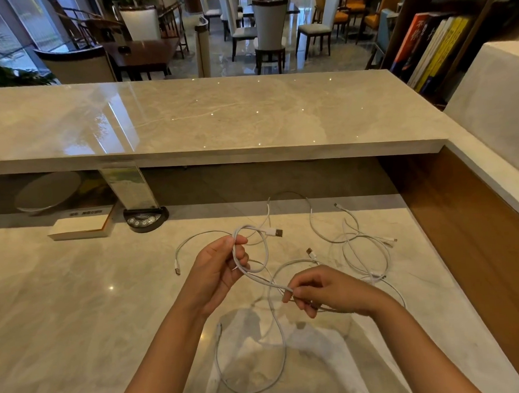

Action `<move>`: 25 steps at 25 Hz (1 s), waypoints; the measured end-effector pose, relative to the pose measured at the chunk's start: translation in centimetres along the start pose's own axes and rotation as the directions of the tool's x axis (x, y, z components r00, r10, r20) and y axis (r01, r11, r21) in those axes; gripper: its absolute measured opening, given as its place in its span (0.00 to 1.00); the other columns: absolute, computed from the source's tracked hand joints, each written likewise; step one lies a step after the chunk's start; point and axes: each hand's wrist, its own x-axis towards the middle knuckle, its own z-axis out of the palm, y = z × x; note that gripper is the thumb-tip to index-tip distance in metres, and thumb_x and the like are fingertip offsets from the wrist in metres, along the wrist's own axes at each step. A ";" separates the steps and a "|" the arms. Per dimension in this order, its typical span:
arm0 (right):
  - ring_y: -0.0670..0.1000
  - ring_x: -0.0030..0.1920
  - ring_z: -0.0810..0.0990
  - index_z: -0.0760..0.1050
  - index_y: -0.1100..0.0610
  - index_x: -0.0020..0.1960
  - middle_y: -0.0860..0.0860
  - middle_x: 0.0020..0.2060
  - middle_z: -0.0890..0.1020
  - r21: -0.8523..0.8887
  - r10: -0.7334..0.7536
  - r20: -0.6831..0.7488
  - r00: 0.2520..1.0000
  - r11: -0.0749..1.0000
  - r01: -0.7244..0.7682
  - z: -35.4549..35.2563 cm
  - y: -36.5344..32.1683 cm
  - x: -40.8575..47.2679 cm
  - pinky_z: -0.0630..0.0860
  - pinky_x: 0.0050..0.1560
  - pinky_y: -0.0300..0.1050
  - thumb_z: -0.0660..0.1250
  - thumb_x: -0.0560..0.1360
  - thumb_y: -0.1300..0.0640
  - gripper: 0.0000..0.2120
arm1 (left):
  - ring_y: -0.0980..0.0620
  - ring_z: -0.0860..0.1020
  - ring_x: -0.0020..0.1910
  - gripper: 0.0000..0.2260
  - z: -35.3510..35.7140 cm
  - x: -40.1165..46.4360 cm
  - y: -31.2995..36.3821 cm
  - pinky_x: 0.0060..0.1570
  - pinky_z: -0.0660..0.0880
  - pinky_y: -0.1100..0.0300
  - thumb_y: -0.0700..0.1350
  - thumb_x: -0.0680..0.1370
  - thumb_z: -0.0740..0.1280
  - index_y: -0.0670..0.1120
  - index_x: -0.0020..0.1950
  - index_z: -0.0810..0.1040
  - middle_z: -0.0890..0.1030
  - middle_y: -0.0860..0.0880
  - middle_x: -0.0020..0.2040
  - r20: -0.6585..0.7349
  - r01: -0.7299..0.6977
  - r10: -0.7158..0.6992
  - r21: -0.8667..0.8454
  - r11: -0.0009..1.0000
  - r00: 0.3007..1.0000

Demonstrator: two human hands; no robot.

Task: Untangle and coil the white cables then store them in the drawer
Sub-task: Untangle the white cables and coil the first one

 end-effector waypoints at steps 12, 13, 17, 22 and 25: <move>0.45 0.30 0.71 0.75 0.60 0.35 0.49 0.29 0.75 -0.306 0.092 -0.598 0.796 0.892 -0.332 -4.2 -3.1 2.9 0.68 0.32 0.38 0.71 0.72 0.53 0.12 | 0.55 0.76 0.26 0.12 -0.3 -0.7 -0.4 0.32 0.77 0.65 0.38 0.80 0.56 0.38 0.45 0.78 0.77 0.48 0.28 0.049 0.134 -0.152 0.264 0.955 0.987; 0.45 0.30 0.71 0.74 0.61 0.35 0.49 0.28 0.74 -0.260 0.078 -0.634 0.769 0.915 -0.307 -3.6 -3.4 3.4 0.69 0.34 0.39 0.70 0.72 0.55 0.12 | 0.55 0.76 0.27 0.12 -0.1 -0.7 -0.5 0.32 0.77 0.65 0.38 0.80 0.56 0.38 0.45 0.78 0.78 0.48 0.29 0.049 0.137 -0.157 0.284 0.949 0.986; 0.45 0.30 0.72 0.80 0.62 0.46 0.50 0.32 0.77 0.113 0.099 -0.616 0.781 0.993 -0.036 -0.5 -4.9 3.8 0.69 0.31 0.39 0.59 0.76 0.64 0.10 | 0.55 0.77 0.30 0.11 0.2 -0.4 -1.3 0.35 0.77 0.64 0.39 0.80 0.57 0.38 0.46 0.79 0.79 0.46 0.33 -0.014 0.139 -0.142 0.299 0.944 0.990; 0.45 0.26 0.74 0.79 0.55 0.56 0.51 0.37 0.79 0.219 0.040 -0.558 0.829 0.970 0.101 3.9 -5.2 3.1 0.70 0.27 0.37 0.62 0.75 0.63 0.13 | 0.52 0.82 0.39 0.12 0.6 -0.1 -2.2 0.41 0.79 0.62 0.40 0.80 0.58 0.38 0.53 0.79 0.84 0.42 0.44 -0.062 0.104 -0.093 0.197 0.975 0.994; 0.43 0.32 0.77 0.81 0.52 0.52 0.49 0.42 0.80 0.067 -0.078 -0.683 0.727 0.983 0.168 5.1 -4.8 3.0 0.72 0.29 0.32 0.66 0.74 0.61 0.10 | 0.50 0.83 0.48 0.13 1.2 -0.1 -2.4 0.45 0.79 0.62 0.40 0.80 0.57 0.39 0.54 0.80 0.85 0.43 0.48 -0.009 0.094 -0.094 0.121 0.988 0.996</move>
